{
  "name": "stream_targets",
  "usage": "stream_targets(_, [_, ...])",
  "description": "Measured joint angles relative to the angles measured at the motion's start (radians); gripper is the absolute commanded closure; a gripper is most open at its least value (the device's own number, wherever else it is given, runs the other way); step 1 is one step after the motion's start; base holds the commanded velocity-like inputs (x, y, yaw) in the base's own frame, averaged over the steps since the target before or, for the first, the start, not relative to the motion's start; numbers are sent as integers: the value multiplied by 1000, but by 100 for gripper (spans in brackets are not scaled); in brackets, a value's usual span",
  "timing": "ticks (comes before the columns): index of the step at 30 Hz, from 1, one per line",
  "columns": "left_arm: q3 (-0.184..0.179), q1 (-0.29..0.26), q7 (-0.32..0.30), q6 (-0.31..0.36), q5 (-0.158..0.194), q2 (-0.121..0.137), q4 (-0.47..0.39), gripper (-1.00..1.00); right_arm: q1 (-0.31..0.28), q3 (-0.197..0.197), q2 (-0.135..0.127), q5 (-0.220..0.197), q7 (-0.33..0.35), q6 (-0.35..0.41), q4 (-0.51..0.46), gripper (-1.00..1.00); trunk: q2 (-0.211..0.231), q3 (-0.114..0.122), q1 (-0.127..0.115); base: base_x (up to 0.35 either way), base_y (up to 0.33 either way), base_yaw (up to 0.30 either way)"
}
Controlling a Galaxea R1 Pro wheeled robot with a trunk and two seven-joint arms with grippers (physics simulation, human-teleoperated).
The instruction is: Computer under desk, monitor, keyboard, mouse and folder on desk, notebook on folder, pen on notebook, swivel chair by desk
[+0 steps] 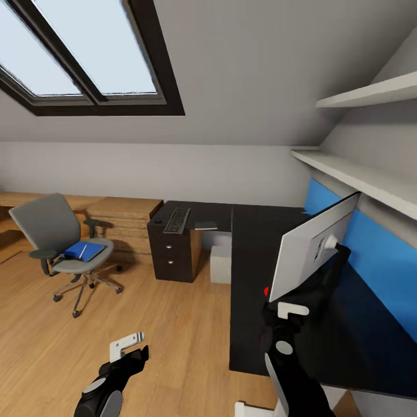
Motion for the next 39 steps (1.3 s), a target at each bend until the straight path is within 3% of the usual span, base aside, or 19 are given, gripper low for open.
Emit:
stream_targets(4, [-5,0,0,0,0,-1,1,-100,2,3,-1,4,-7,-27,1,-100,0,0,0,245,208,0])
stream_targets(6, [-42,0,1,-1,1,2,2,-100,3,4,-2,5,-9,-105,6,-100,0,0,0,296,86,0])
stream_targets(11, [-75,0,2,-1,0,3,12,-100,6,4,-4,5,-18,-182,21,-100,0,0,0,160,32,0])
stream_targets(21, [-82,0,3,-3,-1,3,22,-100,7,4,-9,6,-86,-242,27,-100,0,0,0,107,3,0])
stream_targets(39, [-84,0,3,-3,-2,0,27,-100,7,2,-16,5,-155,-254,26,-100,0,0,0,101,0,0])
